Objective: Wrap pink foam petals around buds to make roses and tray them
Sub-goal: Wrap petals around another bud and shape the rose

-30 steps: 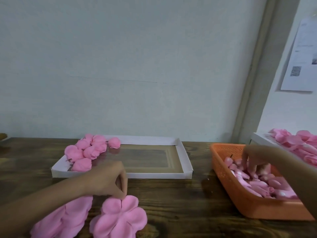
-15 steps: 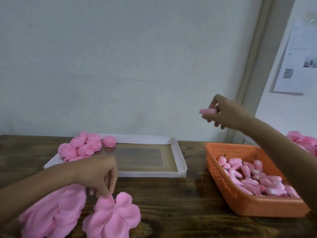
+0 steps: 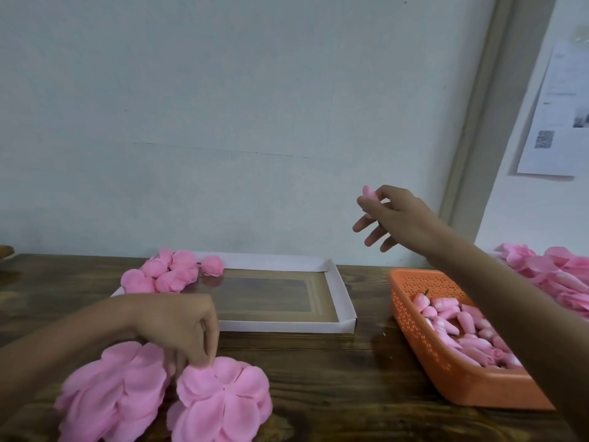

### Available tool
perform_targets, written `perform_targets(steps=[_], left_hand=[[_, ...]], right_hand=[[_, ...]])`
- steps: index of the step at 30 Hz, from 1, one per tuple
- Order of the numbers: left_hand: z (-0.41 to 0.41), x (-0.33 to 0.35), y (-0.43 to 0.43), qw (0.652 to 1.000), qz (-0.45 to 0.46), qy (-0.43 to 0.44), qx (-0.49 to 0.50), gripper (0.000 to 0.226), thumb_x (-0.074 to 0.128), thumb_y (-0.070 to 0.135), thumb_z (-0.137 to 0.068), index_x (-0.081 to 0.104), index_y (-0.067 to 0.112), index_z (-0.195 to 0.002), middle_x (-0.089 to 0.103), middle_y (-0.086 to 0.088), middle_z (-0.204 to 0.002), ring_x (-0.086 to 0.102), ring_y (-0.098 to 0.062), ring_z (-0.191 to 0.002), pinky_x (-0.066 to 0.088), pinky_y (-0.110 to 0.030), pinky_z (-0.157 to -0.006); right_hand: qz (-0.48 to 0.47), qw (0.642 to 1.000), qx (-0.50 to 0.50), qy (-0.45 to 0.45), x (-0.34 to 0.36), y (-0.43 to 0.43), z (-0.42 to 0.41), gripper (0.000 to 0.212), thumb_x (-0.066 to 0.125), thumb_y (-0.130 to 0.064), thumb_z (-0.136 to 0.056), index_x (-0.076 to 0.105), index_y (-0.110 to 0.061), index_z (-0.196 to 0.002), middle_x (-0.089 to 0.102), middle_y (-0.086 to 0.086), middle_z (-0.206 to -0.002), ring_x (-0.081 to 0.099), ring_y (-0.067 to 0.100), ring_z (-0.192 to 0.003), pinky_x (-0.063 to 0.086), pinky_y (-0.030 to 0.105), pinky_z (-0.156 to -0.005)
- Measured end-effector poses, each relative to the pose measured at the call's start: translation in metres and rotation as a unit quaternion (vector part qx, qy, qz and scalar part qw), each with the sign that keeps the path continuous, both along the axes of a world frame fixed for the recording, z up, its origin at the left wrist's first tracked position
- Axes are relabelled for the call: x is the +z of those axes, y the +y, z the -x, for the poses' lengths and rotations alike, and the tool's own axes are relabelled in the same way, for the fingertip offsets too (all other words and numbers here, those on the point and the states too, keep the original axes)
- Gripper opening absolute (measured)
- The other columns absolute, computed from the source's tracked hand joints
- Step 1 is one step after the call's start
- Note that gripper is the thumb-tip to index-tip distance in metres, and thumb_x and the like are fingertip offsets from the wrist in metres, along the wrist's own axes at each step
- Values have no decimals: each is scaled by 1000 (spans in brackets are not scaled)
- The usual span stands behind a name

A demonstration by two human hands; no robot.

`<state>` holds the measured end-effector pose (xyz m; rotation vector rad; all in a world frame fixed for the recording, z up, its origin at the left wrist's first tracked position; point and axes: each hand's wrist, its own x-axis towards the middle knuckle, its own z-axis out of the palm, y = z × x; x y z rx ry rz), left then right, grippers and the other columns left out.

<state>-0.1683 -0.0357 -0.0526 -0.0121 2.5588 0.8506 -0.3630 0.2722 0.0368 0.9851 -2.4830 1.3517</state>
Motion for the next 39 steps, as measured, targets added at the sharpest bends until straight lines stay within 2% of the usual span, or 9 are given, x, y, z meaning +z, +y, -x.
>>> perform_targets(steps=[9,11,14,21,25,28,31,35,39], left_hand=[[18,-14,-1,968,138,194,72,11,71,25,-85,71,22,-74,72,7,-72,63,-3,-68,50,-15,-66],[25,-17,0,958,-21,247,147,17,65,27,-87,63,15,-75,68,1,-64,66,-11,-66,51,-14,-66],[30,-17,14,887,-371,185,203,37,65,33,-87,64,-2,-97,78,-19,-96,78,-35,-93,64,-35,-79],[59,-59,68,740,-517,189,387,20,59,8,-96,56,1,-115,74,-26,-112,79,-36,-87,65,-41,-71],[60,-80,84,757,-478,209,394,15,62,15,-92,58,4,-102,69,-21,-118,79,-28,-92,66,-42,-81],[60,-83,90,762,-461,228,394,16,67,17,-82,57,7,-87,71,-17,-106,77,-26,-89,64,-33,-69],[56,-80,95,751,-463,235,408,14,72,8,-89,61,7,-98,72,-18,-101,78,-23,-86,65,-34,-70],[48,-85,94,787,-408,248,391,39,79,21,-92,65,16,-128,76,-9,-116,73,-26,-110,58,-51,-100],[44,-89,96,785,-400,264,392,18,71,22,-98,77,13,-113,81,-6,-103,73,-27,-109,57,-51,-102]], right_hand=[[18,1000,-15,0,-13,-2,7,37,57,-51,-104,68,-15,-101,71,-3,-88,63,14,-76,56,27,-62],[88,995,11,-33,-15,-5,7,35,63,-44,-102,71,-10,-102,68,-2,-84,59,12,-72,57,24,-64],[195,968,83,-133,-30,-17,-3,30,68,-38,-101,73,-9,-105,65,1,-86,65,14,-77,61,26,-72],[306,911,159,-226,-103,-54,-42,37,73,-44,-92,73,-7,-99,69,1,-85,64,14,-73,58,24,-74],[256,942,132,-173,-144,-61,-53,20,73,-22,-97,72,-3,-102,77,8,-85,73,21,-75,60,27,-70],[250,944,134,-169,-169,-59,-57,13,74,-16,-96,74,-6,-103,80,7,-99,79,25,-90,64,35,-78],[259,938,148,-178,-180,-56,-58,13,72,-10,-97,74,-6,-110,80,9,-105,78,26,-98,65,37,-85],[283,933,157,-157,-186,-57,-63,13,70,-8,-98,73,-7,-110,80,7,-105,78,24,-98,63,29,-81],[294,932,163,-136,-192,-60,-65,13,70,-7,-98,74,-10,-110,79,8,-109,77,26,-100,63,31,-82]])
